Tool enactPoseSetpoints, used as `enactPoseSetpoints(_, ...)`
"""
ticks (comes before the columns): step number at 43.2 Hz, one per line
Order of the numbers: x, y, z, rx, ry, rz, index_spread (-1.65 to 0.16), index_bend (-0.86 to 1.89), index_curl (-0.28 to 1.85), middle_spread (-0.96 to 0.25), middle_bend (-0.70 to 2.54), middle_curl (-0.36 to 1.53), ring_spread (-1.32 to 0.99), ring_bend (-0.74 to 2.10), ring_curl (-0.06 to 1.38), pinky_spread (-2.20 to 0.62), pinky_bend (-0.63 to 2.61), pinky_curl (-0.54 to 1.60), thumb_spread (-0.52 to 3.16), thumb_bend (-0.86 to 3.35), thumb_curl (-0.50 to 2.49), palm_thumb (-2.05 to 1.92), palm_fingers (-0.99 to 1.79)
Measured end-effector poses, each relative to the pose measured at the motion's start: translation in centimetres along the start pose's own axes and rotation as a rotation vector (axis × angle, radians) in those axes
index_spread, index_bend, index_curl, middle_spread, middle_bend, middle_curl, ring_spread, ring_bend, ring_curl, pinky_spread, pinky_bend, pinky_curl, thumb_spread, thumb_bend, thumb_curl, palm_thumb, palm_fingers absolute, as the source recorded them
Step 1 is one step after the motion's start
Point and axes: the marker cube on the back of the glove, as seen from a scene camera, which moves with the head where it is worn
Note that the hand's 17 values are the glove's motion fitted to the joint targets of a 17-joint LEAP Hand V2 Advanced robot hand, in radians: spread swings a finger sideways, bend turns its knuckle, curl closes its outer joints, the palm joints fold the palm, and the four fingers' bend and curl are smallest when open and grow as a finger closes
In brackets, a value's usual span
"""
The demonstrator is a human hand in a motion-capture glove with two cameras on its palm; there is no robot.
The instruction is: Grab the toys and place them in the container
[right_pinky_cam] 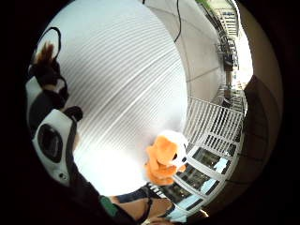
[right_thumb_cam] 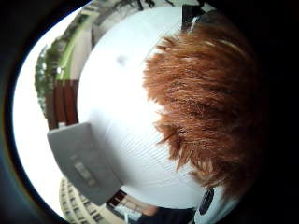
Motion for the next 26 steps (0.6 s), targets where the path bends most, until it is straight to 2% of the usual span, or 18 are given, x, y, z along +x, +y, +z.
enactPoseSetpoints(4,0.6,1.3,-2.4,0.019,-0.055,0.026,-0.32,0.1,0.03,-0.19,0.91,0.59,-0.34,1.0,0.44,-0.43,0.86,0.3,1.06,0.57,0.59,0.91,1.14)
enactPoseSetpoints(5,0.7,1.8,-3.3,0.033,-0.057,0.03,-0.33,0.08,0.01,-0.19,0.87,0.59,-0.35,1.1,0.48,-0.42,0.85,0.3,1.05,0.51,0.58,0.82,1.12)
enactPoseSetpoints(13,-0.8,5.5,-11.4,0.175,-0.055,0.041,-0.35,0.12,-0.01,-0.28,0.81,0.6,-0.38,1.21,0.5,-0.45,0.88,0.33,0.9,0.37,0.61,0.7,1.11)
enactPoseSetpoints(17,-2.6,7.0,-14.9,0.295,-0.053,-0.047,-0.35,0.16,0.0,-0.31,0.82,0.62,-0.38,1.23,0.51,-0.46,0.89,0.34,0.83,0.34,0.65,0.7,1.12)
enactPoseSetpoints(26,-9.2,13.5,-21.6,0.373,-0.086,-0.124,-0.36,0.22,0.01,-0.35,0.82,0.67,-0.39,1.21,0.5,-0.47,0.87,0.35,0.71,0.3,0.71,0.7,1.14)
